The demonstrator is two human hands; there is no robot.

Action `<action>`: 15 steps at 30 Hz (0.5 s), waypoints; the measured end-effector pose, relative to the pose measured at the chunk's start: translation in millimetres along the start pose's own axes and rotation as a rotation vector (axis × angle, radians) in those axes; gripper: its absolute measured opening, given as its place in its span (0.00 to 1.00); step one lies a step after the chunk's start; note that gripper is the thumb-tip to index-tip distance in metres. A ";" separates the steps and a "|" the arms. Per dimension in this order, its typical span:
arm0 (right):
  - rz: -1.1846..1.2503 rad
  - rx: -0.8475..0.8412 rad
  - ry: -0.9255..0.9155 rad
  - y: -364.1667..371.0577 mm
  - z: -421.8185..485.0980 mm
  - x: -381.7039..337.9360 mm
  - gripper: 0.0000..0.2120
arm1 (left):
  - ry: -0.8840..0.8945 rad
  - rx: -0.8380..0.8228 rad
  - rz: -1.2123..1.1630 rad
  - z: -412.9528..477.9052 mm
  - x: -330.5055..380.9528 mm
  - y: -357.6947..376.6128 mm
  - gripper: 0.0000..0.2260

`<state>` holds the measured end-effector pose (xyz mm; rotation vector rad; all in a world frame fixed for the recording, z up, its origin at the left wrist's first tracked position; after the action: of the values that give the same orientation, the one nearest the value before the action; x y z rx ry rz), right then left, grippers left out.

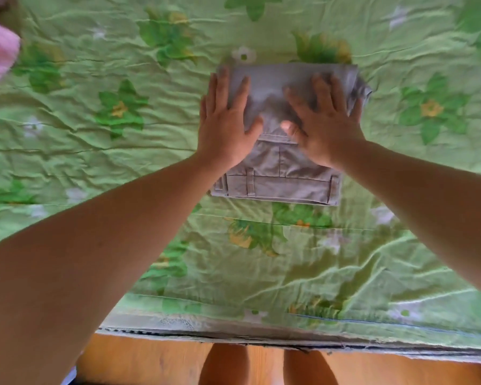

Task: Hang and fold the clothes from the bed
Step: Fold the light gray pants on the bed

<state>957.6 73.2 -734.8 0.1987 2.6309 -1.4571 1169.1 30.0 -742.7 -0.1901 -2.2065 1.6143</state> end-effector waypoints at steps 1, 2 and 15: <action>-0.022 0.024 0.013 -1.2 3.6 1.3 0.32 | 0.004 0.002 0.013 8.1 -2.2 -1.1 0.33; -0.042 0.031 0.030 0.5 9.4 1.9 0.32 | 0.010 -0.011 0.048 15.4 -4.1 0.4 0.33; 0.865 0.224 0.260 36.7 -48.8 15.0 0.28 | -0.207 0.030 -0.721 -43.9 -2.5 6.5 0.31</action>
<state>947.0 134.7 -742.2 1.4123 2.0399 -1.4156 1187.8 70.0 -738.2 0.7289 -2.0331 1.2817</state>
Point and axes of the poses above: each hand's wrist, its own z-axis towards the middle knuckle, its own y-axis out of the palm, x = y × z, the point moved 1 cm from there along z, towards the middle knuckle, and after that the axes turned 13 degrees about -x, right-handed, at the moved point
